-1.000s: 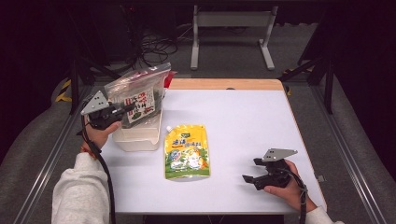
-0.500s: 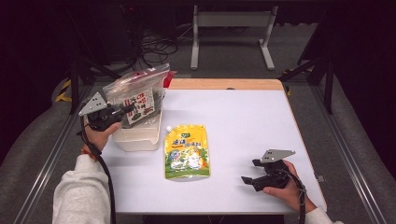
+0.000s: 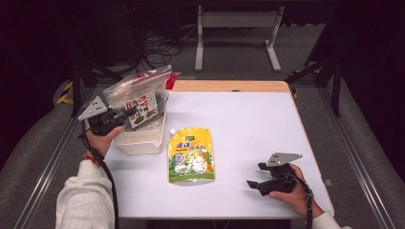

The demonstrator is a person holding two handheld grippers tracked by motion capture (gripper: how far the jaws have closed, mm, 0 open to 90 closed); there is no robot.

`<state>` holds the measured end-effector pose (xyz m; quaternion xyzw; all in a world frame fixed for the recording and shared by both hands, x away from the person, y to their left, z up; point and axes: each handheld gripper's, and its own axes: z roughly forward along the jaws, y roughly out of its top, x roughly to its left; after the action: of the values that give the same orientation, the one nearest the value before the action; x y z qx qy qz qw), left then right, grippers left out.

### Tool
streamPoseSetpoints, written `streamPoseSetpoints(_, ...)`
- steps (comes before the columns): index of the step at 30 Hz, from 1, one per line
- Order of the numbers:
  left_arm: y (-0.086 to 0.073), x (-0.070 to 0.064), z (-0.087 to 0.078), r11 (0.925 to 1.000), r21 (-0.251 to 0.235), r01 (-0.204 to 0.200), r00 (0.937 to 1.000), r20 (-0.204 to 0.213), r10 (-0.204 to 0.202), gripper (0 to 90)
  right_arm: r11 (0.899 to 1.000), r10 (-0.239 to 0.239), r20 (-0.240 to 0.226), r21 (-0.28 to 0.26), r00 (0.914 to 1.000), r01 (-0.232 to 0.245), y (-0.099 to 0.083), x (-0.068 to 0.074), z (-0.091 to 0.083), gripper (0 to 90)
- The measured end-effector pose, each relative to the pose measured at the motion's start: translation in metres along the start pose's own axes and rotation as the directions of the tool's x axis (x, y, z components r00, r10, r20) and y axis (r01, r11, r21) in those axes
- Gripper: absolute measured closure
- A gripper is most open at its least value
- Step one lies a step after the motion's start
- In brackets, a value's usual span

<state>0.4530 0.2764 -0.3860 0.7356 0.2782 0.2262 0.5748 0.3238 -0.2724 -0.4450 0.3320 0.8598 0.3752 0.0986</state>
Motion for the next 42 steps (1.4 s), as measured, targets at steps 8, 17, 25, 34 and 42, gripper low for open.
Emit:
streamPoseSetpoints(8, -0.003, 0.0, 0.0, 0.9999, -0.01, 0.011, 0.9999, 0.007, -0.011, 79.7, 1.0, -0.006, 0.004, 0.004, 1.0, 0.006, 0.0, 0.0, 0.0, 18.2)
streamPoseSetpoints(17, 0.002, -0.003, 0.002, 0.9994, 0.029, 0.017, 0.9966, -0.081, -0.014, 71.3, 1.0, -0.005, 0.007, -0.001, 1.0, 0.005, 0.001, 0.0, 0.0, 18.1)
streamPoseSetpoints(25, 0.003, -0.006, -0.005, 0.9994, 0.004, 0.035, 0.9894, -0.141, -0.034, 57.0, 1.0, -0.008, 0.006, 0.0, 1.0, 0.008, 0.002, 0.0, 0.001, 18.1)
streamPoseSetpoints(34, 0.002, -0.012, -0.019, 0.9985, 0.012, 0.053, 0.9776, -0.204, -0.049, 40.1, 1.0, -0.003, 0.018, 0.003, 0.9998, 0.003, 0.003, -0.001, 0.001, 18.3)
streamPoseSetpoints(42, -0.006, -0.024, -0.03, 0.9994, 0.012, 0.033, 0.9787, -0.203, -0.03, 34.0, 1.0, -0.004, 0.018, -0.005, 0.9998, 0.005, 0.008, -0.002, 0.003, 18.5)
